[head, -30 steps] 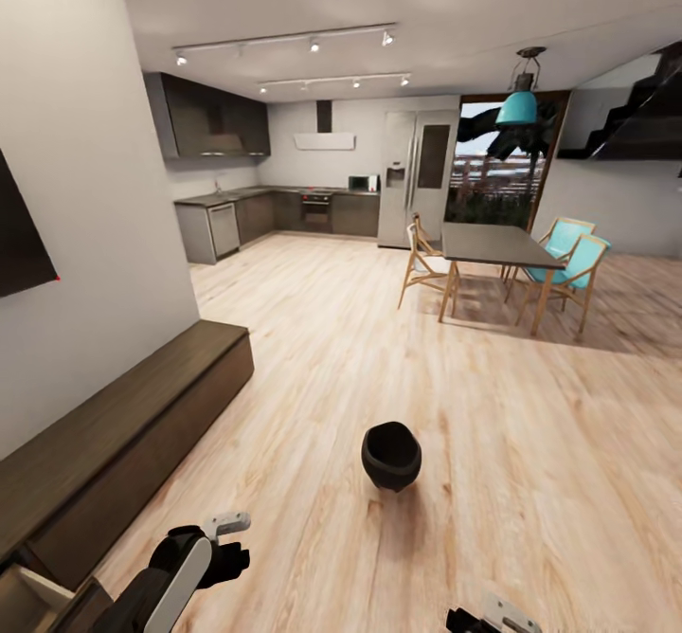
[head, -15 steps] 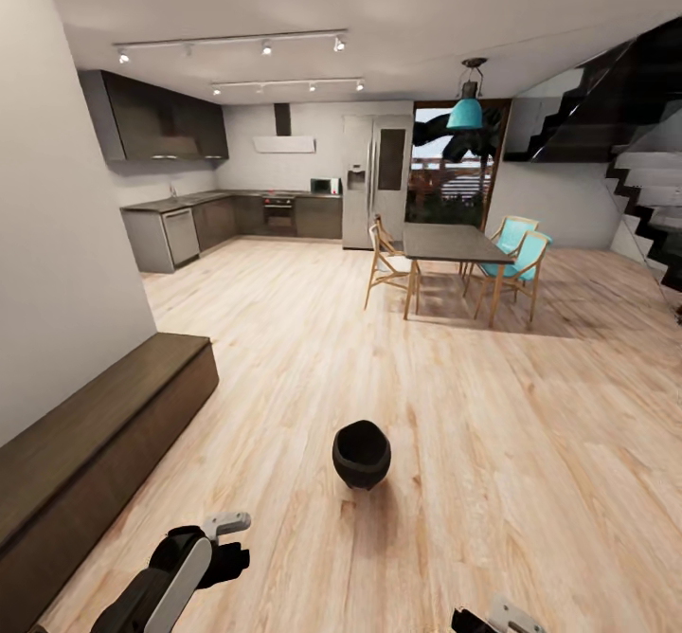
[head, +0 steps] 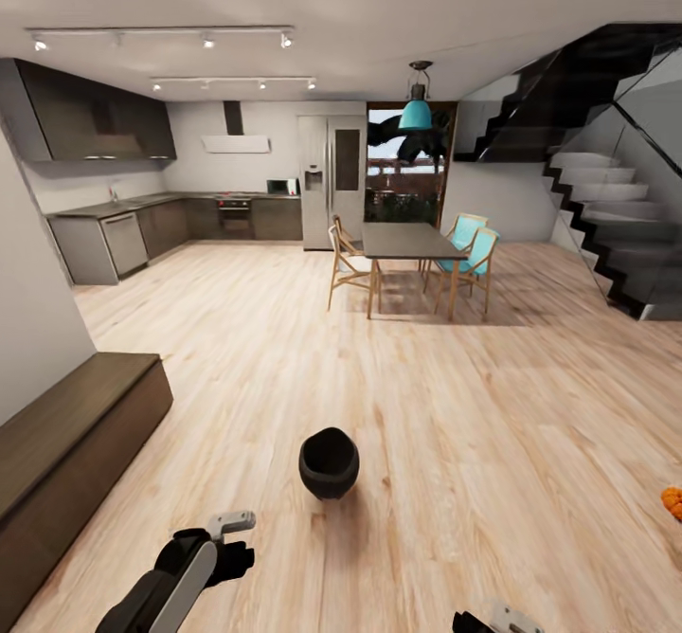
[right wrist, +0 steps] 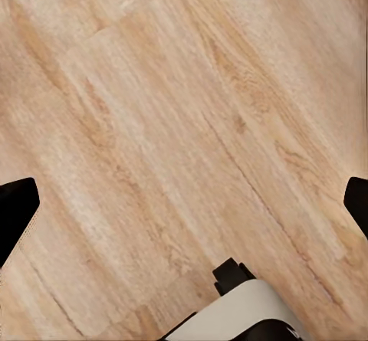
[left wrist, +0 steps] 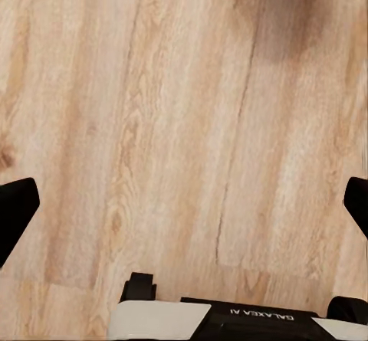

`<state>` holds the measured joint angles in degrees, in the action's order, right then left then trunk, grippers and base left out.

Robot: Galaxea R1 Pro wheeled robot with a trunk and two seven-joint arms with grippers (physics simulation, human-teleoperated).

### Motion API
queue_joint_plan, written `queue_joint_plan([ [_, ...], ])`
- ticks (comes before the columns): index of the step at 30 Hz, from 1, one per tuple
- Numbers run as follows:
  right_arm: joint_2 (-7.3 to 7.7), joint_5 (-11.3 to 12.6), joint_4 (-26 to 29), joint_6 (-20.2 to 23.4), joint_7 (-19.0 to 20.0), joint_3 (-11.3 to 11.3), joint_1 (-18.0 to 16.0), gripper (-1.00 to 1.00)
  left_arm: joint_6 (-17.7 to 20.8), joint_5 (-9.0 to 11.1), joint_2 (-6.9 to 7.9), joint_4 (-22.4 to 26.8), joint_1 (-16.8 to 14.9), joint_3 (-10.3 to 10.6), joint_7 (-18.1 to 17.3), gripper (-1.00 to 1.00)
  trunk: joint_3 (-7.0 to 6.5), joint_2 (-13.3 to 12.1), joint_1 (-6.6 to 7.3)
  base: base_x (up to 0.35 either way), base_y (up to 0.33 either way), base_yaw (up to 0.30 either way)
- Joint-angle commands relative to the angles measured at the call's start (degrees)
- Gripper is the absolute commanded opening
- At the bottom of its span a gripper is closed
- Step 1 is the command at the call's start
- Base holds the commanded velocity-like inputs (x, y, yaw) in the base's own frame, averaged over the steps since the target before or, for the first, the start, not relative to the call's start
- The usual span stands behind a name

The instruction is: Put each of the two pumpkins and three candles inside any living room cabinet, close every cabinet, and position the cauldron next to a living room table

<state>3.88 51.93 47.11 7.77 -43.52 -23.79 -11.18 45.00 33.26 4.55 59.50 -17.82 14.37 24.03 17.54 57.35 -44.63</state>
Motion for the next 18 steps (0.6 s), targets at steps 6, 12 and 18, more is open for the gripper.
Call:
queue_joint_plan([
  [6, 0.02, -0.02, 0.09, 0.18, -0.42, -0.22, -0.07, 1.0, -2.04, 0.58, 0.11, 0.09, -0.04, 2.16, 0.58, 1.0, 0.12, 0.05, -0.04, 0.312, -0.018, -0.16],
  [12, -0.17, -0.24, 0.09, 0.15, -0.42, -0.21, -0.07, 1.0, -2.25, 0.58, 0.11, 0.09, -0.05, 2.32, 0.58, 1.0, 0.13, 0.05, -0.04, 0.281, -0.146, -0.118],
  [18, -0.11, -0.2, 0.04, 0.14, -0.41, -0.21, -0.07, 1.0, -2.29, 0.58, 0.19, 0.09, -0.06, 2.33, 0.58, 1.0, 0.13, 0.05, -0.04, 0.301, -0.065, -0.264],
])
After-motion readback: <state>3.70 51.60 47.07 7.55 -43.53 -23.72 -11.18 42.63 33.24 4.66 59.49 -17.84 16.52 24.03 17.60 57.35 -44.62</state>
